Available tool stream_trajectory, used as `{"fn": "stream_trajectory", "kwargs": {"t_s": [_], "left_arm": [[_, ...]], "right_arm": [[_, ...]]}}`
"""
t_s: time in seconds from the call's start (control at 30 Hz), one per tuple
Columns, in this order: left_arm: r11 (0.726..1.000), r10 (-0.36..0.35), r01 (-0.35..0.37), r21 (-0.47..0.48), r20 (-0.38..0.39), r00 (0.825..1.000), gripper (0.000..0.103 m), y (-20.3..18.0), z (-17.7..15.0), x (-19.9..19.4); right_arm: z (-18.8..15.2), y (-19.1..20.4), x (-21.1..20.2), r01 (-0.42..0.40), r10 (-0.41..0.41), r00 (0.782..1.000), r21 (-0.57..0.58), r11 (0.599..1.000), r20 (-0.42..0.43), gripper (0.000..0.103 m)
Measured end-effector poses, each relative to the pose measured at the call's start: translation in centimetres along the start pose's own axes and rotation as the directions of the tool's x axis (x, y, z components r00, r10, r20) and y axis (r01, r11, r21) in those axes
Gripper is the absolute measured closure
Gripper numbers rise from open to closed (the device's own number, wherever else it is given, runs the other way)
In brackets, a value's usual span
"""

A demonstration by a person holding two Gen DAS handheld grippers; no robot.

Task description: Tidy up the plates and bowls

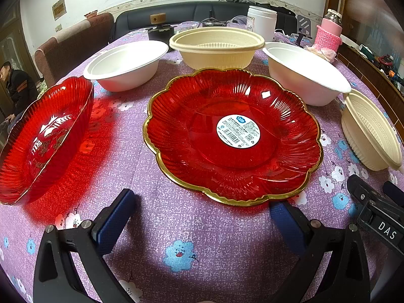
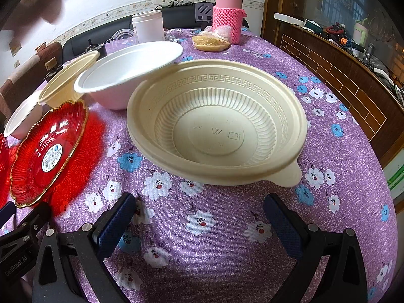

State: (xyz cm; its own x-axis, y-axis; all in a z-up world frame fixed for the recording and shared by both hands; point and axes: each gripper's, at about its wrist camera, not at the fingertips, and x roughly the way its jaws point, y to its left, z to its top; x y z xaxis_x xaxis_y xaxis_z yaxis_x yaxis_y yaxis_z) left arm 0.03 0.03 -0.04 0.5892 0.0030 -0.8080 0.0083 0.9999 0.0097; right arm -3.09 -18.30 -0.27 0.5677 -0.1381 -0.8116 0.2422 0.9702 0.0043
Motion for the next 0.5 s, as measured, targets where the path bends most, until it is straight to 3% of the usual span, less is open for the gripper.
{"fn": "stream_trajectory", "kwargs": {"t_s": [0.5], "left_arm": [[1.0,0.0,0.0,0.0,0.0,1.0,0.0,0.03,0.0,0.0]], "right_arm": [[-0.11,-0.09,-0.15,-0.001,0.001,1.0,-0.001,1.0,0.0,0.001]]}}
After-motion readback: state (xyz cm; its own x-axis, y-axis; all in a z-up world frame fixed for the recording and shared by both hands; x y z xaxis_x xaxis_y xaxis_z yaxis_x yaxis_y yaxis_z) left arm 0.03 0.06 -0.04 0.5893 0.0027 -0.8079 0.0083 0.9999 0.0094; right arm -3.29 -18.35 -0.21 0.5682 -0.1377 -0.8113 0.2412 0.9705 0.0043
